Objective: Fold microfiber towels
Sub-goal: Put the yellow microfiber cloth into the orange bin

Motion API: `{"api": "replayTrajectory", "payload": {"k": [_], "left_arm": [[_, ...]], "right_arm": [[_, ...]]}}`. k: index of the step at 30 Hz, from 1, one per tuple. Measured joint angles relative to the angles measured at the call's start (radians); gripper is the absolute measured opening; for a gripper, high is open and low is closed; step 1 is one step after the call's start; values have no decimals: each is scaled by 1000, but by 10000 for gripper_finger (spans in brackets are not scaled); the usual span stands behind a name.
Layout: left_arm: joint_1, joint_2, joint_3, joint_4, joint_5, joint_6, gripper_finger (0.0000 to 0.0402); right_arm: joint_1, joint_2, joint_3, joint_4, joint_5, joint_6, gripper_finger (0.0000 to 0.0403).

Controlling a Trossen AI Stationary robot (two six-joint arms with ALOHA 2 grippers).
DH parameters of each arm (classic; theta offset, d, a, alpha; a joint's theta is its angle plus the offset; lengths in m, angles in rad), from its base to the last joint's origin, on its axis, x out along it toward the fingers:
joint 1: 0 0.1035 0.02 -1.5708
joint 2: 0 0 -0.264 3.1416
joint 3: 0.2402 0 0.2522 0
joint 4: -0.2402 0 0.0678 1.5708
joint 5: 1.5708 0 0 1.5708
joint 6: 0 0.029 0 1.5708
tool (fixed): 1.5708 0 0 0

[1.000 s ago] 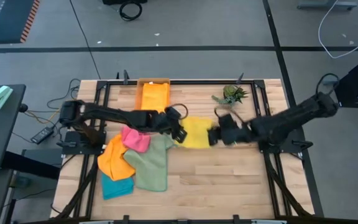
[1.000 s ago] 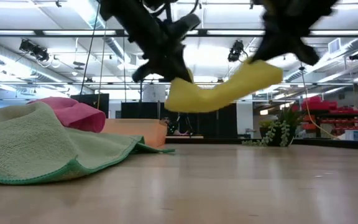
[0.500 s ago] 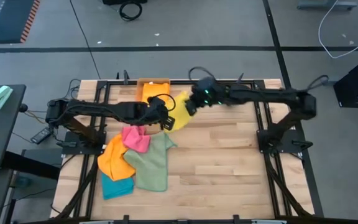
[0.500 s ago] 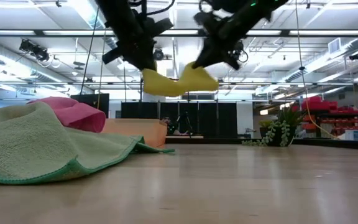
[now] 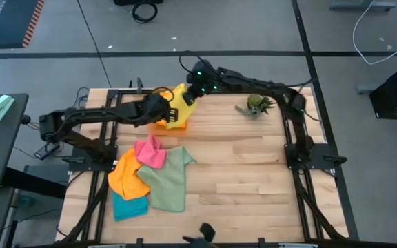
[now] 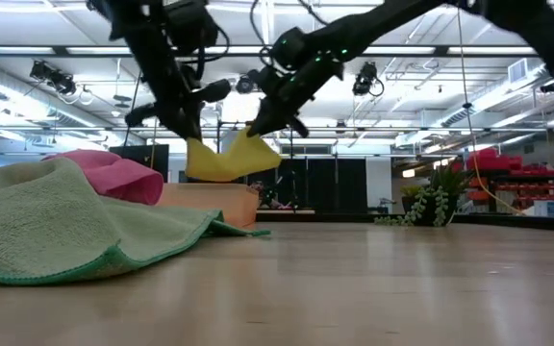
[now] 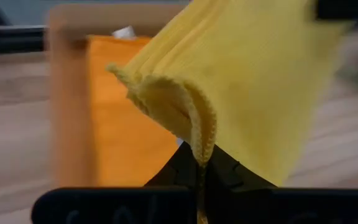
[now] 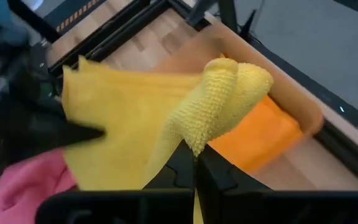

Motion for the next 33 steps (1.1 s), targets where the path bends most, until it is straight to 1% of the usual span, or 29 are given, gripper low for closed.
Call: {"api": "replayTrajectory", "payload": {"k": [3,5,9,11,14,18,21,24,27,30,33], "left_arm": [[-11,-27,-104,183,2,-104,11],[-27,-23,-148,256,-1,-183,11],[-52,-2,-189,238,-56,-321,11],[-57,11,-193,220,-102,-375,10],[-60,31,-192,222,-142,-451,10],[-59,75,-192,230,-175,-570,10],[-59,122,-190,248,-176,-638,10],[-69,172,-168,246,-174,-683,10],[-80,211,-131,248,-173,-695,10],[-85,241,-80,217,-173,-695,10],[-85,250,-34,161,-173,-642,14]], "right_arm": [[-15,90,121,-54,-35,-69,4],[-22,141,187,-69,-51,-120,4],[-38,223,288,-75,-64,-240,4],[-43,266,323,-69,-64,-302,4],[-50,326,369,-75,-61,-394,4],[-49,375,407,-71,-11,-492,4],[-46,402,415,-49,19,-576,4],[-45,417,418,-23,25,-640,4],[-43,419,417,-6,26,-715,4],[-39,419,413,33,30,-776,4],[-36,419,412,39,24,-807,4]]}}
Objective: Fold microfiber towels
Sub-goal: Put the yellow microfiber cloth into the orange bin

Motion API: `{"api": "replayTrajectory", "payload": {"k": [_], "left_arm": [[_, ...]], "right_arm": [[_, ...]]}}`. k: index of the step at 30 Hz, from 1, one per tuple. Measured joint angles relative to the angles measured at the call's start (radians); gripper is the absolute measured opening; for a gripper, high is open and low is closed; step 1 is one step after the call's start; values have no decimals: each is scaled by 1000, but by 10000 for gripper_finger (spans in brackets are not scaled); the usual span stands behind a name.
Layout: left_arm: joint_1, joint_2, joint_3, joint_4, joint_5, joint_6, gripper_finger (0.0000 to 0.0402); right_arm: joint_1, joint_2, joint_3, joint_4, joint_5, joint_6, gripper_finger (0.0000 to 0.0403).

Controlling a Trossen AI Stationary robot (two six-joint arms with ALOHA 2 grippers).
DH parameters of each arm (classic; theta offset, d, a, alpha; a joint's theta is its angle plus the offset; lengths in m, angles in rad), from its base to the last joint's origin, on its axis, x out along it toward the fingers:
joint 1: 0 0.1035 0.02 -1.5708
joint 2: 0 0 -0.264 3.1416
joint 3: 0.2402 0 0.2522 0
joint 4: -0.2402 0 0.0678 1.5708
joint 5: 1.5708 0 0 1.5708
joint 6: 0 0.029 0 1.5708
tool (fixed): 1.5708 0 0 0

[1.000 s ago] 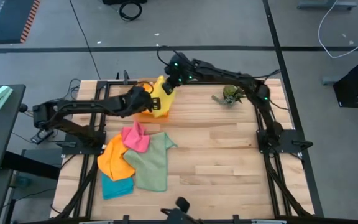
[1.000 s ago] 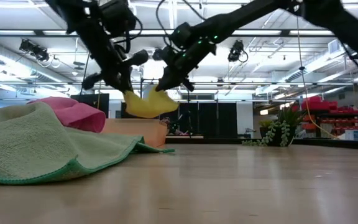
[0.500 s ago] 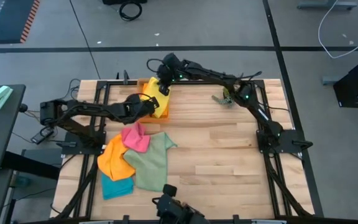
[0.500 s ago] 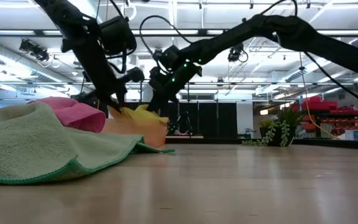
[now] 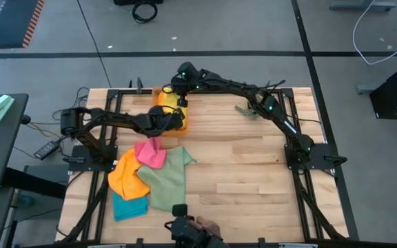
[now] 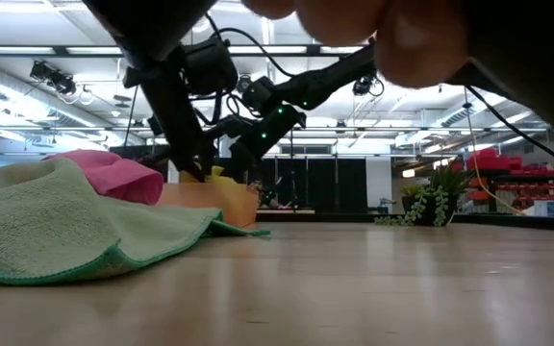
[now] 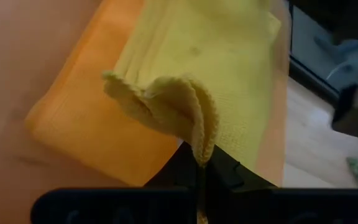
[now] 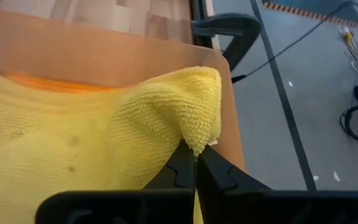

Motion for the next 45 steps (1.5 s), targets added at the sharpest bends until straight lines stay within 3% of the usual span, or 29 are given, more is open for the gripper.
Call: {"api": "replayTrajectory", "payload": {"k": [6,15,21,30,34,39,42,45], "left_arm": [[4,0,49,-51,0,164,78],[-1,-4,106,-306,1,36,160],[-11,-5,178,-409,0,8,192],[21,-6,271,-448,-71,278,192],[132,-6,250,-313,108,561,164],[320,-6,204,-35,459,933,113],[418,17,193,92,676,1102,72],[485,70,194,128,822,1214,23]], "right_arm": [[13,0,-1,2,-22,-48,6],[11,0,-1,-6,-12,3,48],[1,0,-1,-5,-13,54,111],[-3,-60,6,-46,2,-21,213],[-30,-157,10,-242,35,6,222],[-94,-265,10,-535,43,141,215],[-134,-328,4,-701,32,239,205],[-152,-404,-45,-797,52,297,184]]}}
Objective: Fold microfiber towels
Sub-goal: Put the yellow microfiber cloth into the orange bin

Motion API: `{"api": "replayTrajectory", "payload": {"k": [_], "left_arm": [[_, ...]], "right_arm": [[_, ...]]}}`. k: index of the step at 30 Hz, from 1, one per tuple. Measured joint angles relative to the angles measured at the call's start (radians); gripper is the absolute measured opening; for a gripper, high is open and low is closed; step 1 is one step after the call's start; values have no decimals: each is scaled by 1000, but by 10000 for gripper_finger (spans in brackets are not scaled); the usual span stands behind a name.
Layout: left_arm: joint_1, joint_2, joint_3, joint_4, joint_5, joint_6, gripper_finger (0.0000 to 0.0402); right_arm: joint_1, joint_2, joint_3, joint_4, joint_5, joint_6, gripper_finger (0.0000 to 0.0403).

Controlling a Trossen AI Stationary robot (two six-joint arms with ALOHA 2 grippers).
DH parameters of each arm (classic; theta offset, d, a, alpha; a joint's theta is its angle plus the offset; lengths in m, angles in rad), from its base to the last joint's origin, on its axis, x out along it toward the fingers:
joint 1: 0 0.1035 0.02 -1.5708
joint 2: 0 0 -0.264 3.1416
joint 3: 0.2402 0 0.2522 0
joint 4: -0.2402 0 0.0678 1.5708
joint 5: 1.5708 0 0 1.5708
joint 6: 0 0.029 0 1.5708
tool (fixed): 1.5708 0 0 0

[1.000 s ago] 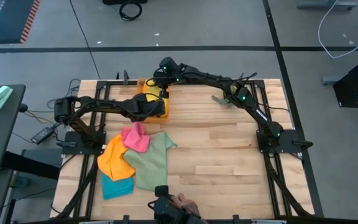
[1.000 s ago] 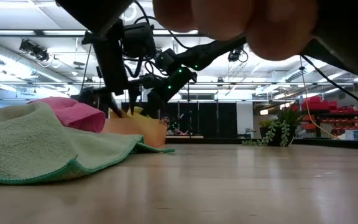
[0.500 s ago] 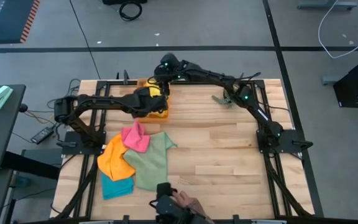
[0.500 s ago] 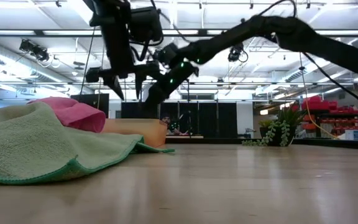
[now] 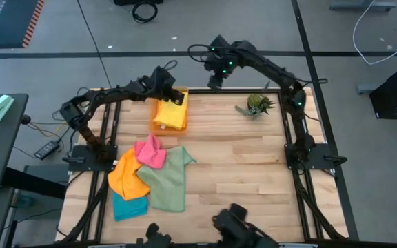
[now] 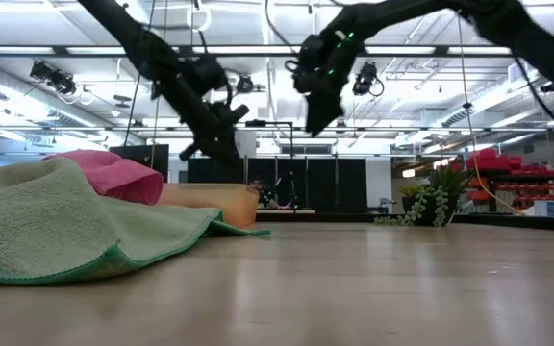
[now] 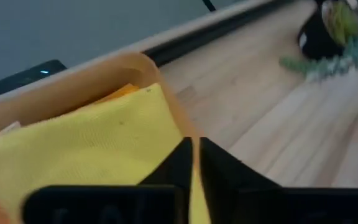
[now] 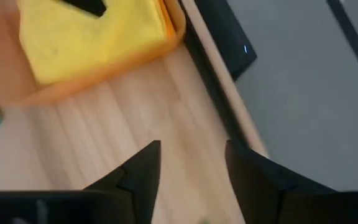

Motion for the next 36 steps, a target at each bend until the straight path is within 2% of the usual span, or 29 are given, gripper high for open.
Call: {"api": "replayTrajectory", "payload": {"k": [3,6,10,13,19,23,27,32,36], "left_arm": [[30,66,-2,-11,135,71,9],[27,98,-2,-34,184,153,11],[11,124,-2,-42,139,229,6],[3,130,-1,-39,18,253,10],[20,132,-1,-62,-222,190,7],[41,121,-1,-63,-228,138,13],[42,77,0,-41,-227,119,5],[43,66,0,-46,-234,106,13],[58,97,-1,-50,-322,133,7]], "right_arm": [[6,-110,-101,-1,46,58,148],[18,-245,-254,46,83,133,99],[30,-455,-504,180,100,239,35],[42,-606,-693,292,96,323,9],[99,-860,-991,435,93,533,4],[157,-978,-1127,483,117,637,3],[208,-1055,-1208,488,162,694,2],[239,-1095,-1259,521,186,705,2],[268,-1093,-1265,547,186,709,2]]}}
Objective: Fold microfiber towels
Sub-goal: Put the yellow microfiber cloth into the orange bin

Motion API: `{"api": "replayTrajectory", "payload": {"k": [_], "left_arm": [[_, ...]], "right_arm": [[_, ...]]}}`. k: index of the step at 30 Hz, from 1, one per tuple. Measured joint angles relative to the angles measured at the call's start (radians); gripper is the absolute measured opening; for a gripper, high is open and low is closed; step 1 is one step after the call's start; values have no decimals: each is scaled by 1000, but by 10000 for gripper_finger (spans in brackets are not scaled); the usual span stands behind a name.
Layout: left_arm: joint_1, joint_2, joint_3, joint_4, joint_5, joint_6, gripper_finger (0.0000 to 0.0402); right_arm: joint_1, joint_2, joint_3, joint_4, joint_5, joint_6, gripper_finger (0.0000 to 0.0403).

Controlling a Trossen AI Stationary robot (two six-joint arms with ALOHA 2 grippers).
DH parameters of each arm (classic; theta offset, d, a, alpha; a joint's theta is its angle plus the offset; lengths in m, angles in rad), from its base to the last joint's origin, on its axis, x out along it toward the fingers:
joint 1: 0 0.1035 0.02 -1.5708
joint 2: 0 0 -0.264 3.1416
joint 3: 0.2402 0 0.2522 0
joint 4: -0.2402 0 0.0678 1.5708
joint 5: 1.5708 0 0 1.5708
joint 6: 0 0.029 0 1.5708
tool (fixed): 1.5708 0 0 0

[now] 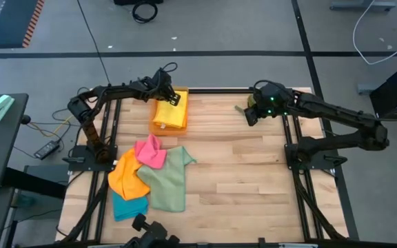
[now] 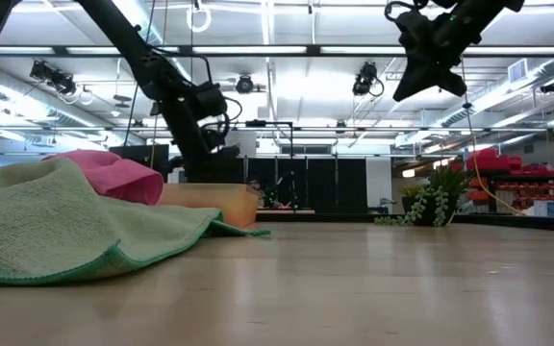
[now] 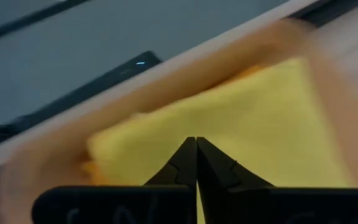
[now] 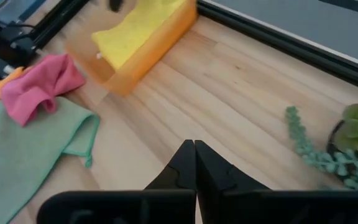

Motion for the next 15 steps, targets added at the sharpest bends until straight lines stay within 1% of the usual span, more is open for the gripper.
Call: {"api": "replayTrajectory", "payload": {"k": [3,6,9,11,13,15], "left_arm": [[28,12,0,0,-45,5,6],[51,10,0,-8,-51,5,14],[48,-36,-1,-59,-46,5,10],[26,-76,1,-116,8,23,6],[-15,-101,1,-181,98,53,7],[-72,-107,1,-251,135,66,10]], "right_arm": [[31,4,0,3,-3,-12,3],[57,3,0,2,-3,-28,4],[75,3,0,2,-3,-45,4],[82,3,0,2,-3,-55,5],[88,3,0,2,-3,-65,5],[89,3,0,2,-3,-79,5]]}}
